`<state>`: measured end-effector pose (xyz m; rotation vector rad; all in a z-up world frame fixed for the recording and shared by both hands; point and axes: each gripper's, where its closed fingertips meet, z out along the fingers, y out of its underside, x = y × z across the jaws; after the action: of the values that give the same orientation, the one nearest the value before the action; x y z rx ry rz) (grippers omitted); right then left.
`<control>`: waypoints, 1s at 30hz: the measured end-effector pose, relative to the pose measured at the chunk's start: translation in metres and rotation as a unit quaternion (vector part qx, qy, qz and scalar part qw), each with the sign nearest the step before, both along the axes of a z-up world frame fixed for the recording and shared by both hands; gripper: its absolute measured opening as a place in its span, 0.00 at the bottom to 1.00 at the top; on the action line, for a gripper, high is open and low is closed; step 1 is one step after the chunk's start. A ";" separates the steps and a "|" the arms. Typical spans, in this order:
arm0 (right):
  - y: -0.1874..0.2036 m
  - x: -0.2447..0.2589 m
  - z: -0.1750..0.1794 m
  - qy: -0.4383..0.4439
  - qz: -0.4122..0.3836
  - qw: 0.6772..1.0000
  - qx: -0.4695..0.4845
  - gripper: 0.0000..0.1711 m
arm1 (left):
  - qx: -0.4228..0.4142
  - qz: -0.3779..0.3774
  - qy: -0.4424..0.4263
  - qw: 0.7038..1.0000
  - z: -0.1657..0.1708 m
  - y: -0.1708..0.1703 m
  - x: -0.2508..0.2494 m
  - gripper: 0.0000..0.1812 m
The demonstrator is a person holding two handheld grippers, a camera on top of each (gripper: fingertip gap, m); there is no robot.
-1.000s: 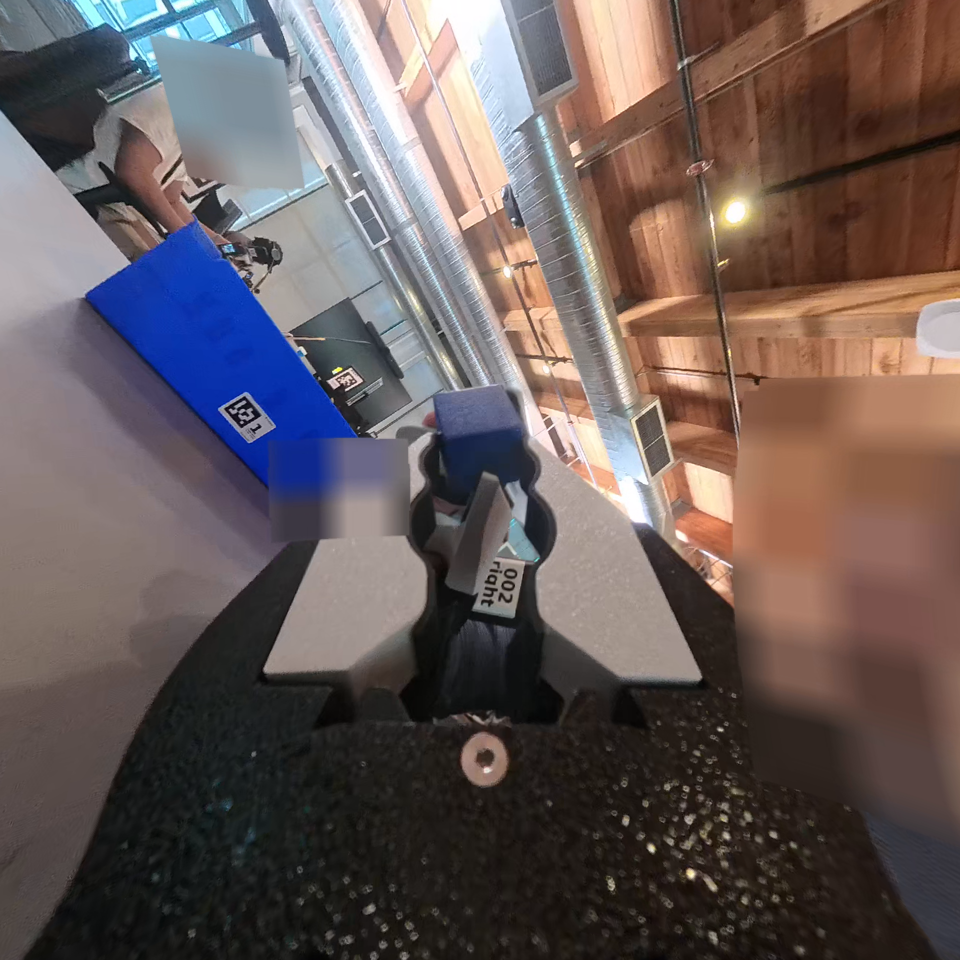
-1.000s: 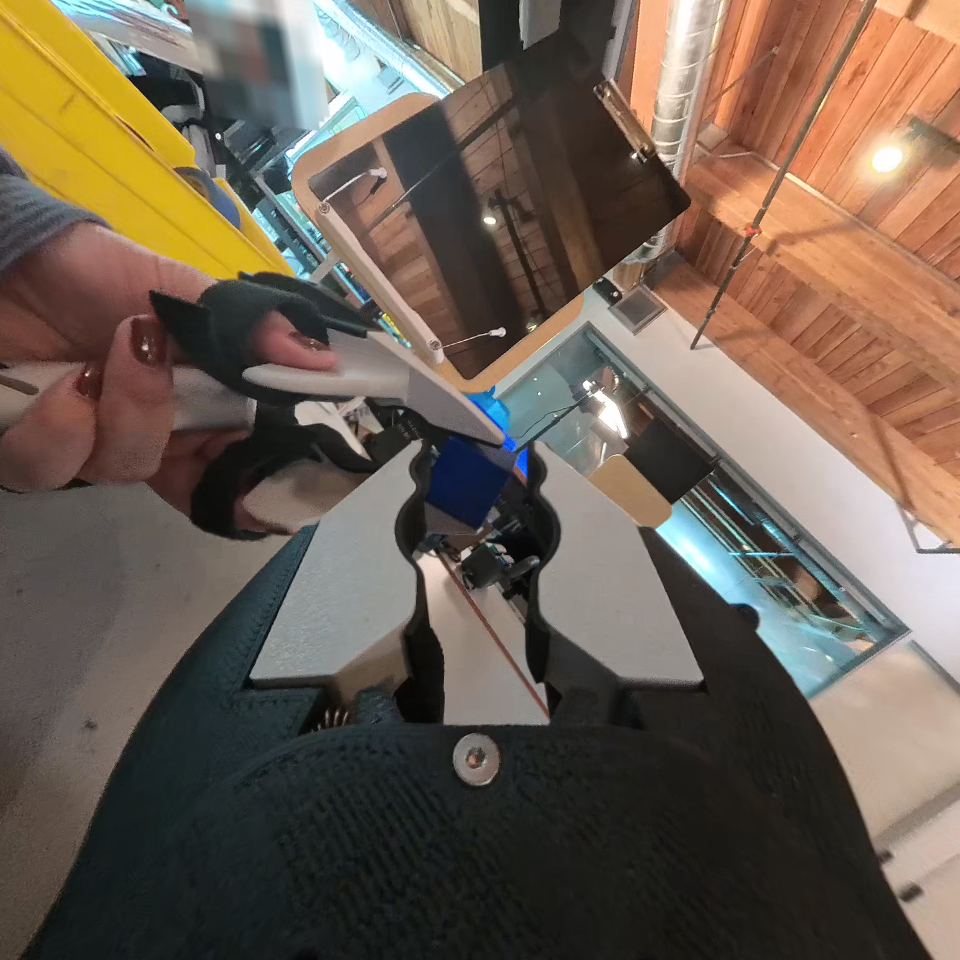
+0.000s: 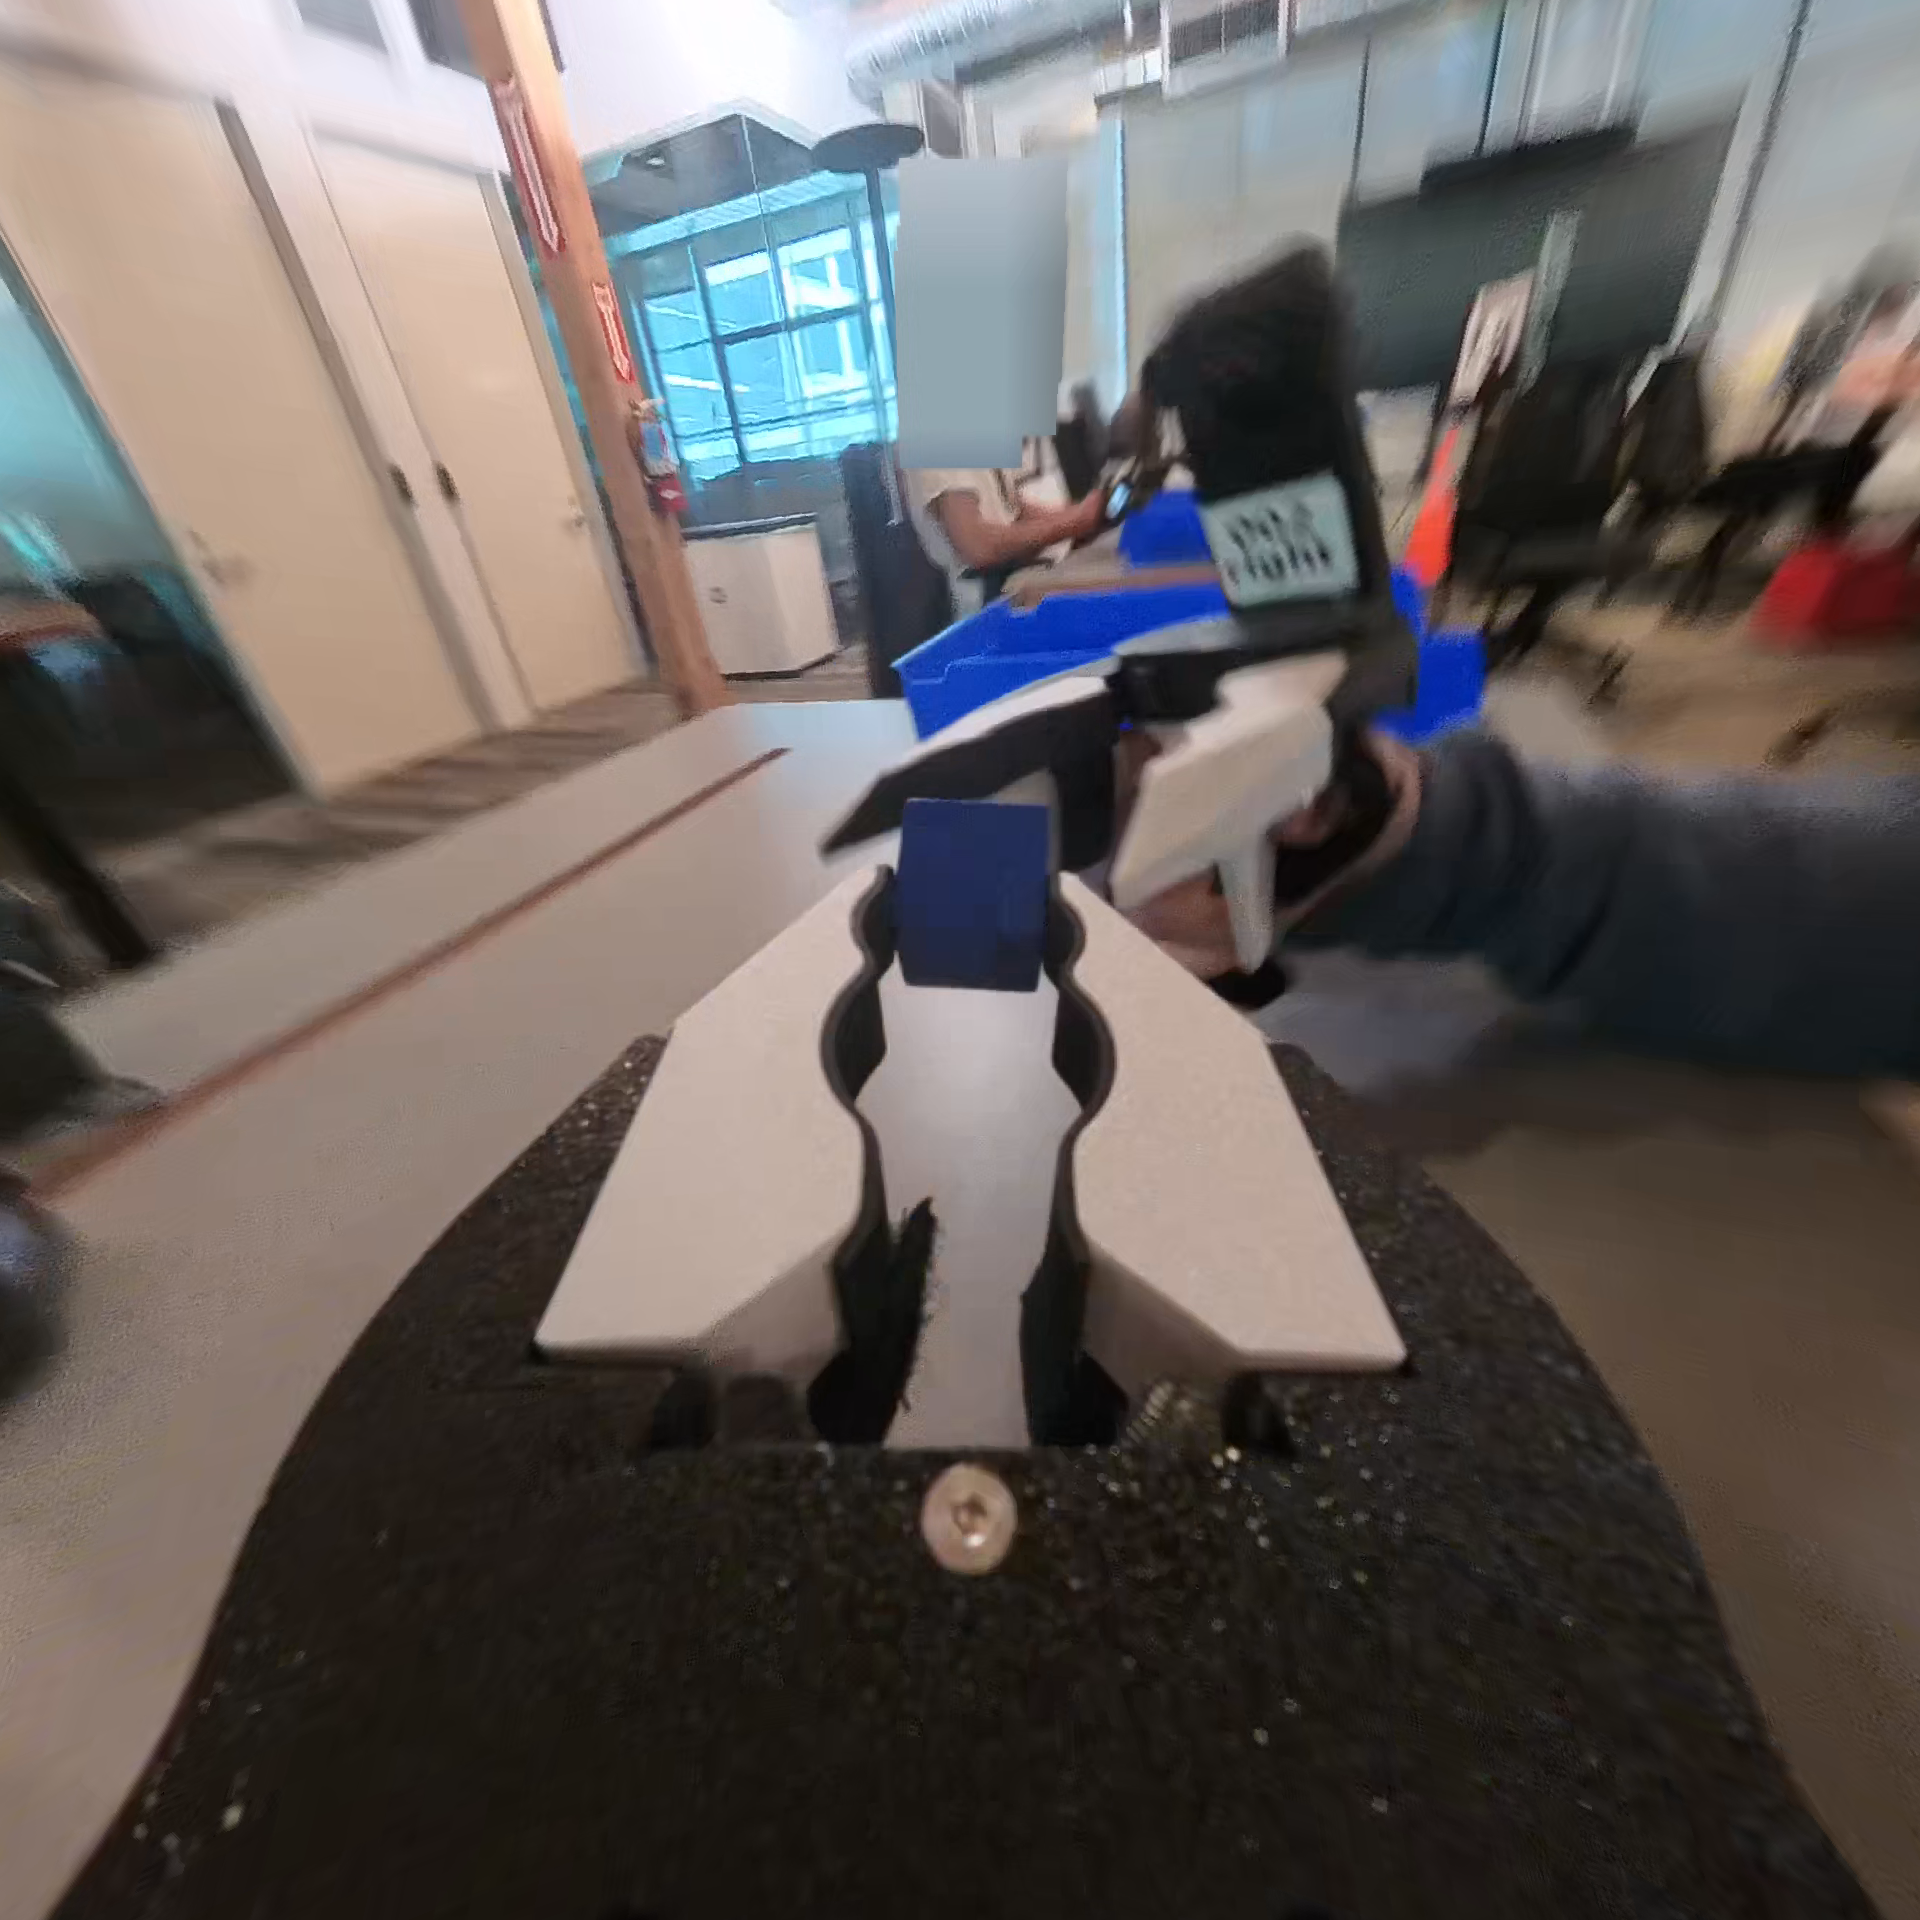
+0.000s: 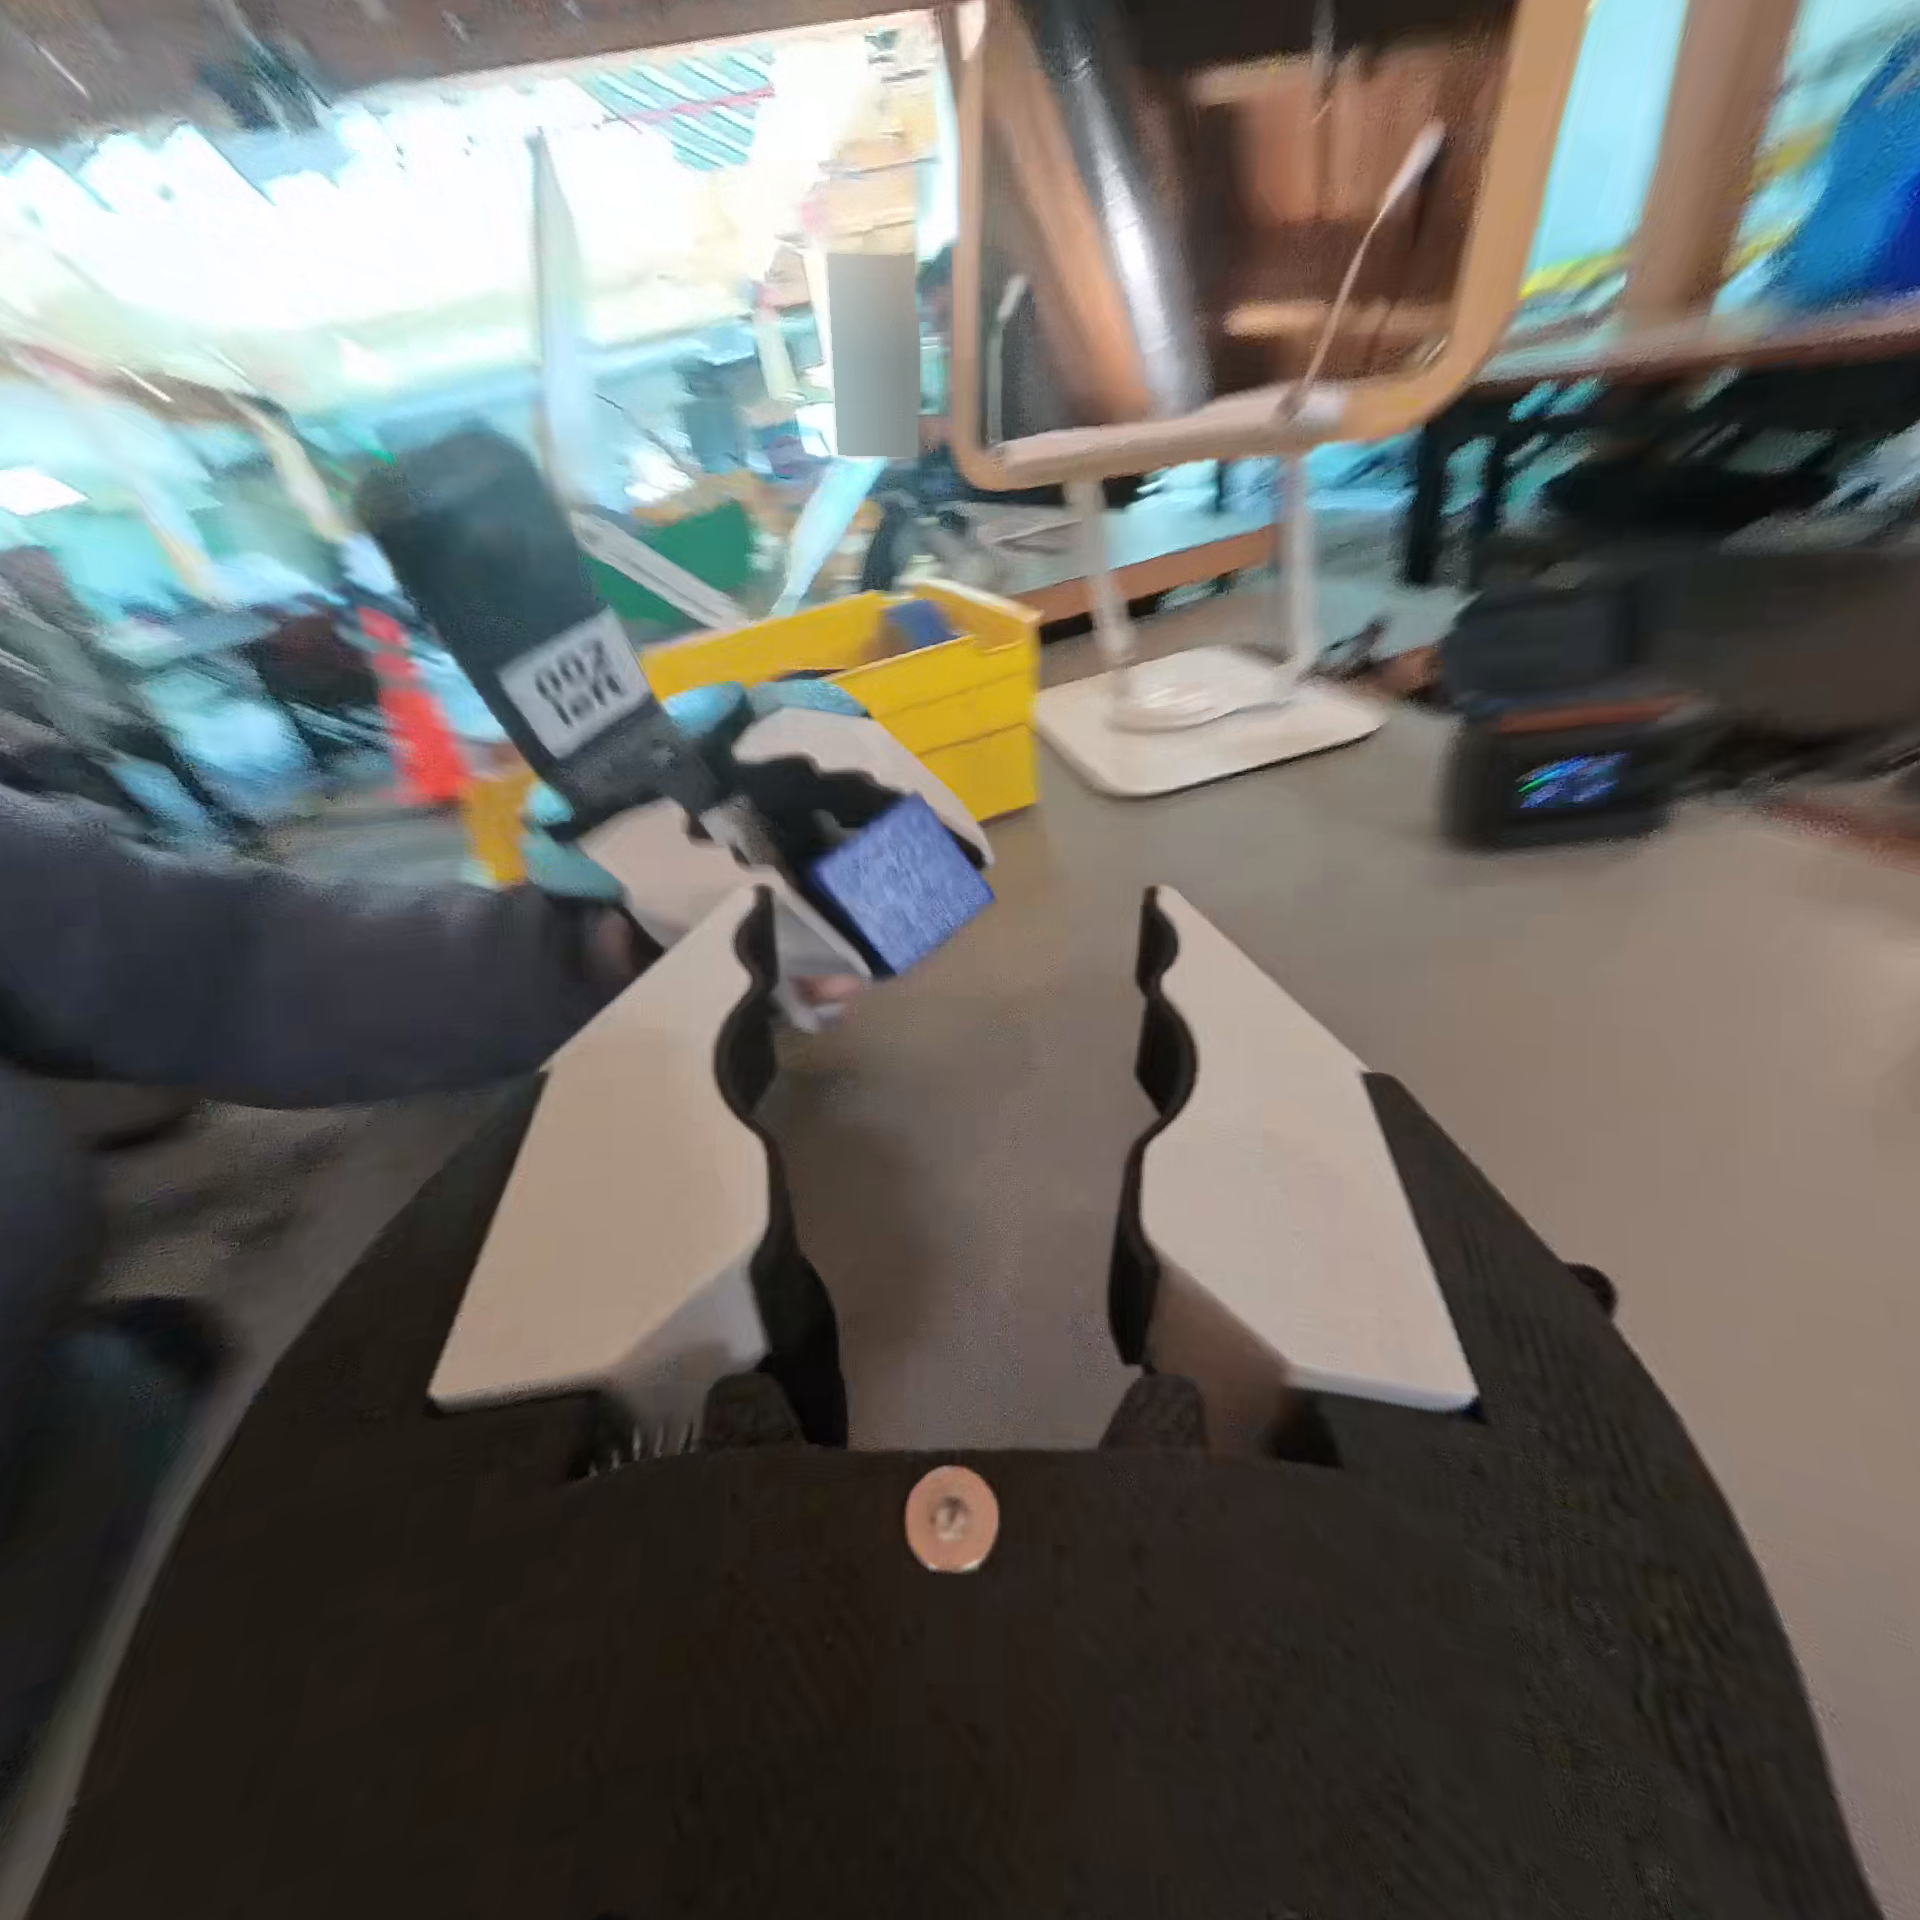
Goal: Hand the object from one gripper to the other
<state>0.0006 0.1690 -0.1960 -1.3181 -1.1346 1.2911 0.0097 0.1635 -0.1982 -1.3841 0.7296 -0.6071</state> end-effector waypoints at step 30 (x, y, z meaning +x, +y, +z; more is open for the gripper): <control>0.018 0.004 -0.006 -0.047 -0.086 0.994 0.039 0.16 | 0.047 0.106 -0.074 0.990 0.012 0.019 -0.044 0.33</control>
<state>0.0044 0.1873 -0.2017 -1.3987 -1.0985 1.0580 -0.0345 0.1829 -0.1860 -1.2942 0.4789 -0.4942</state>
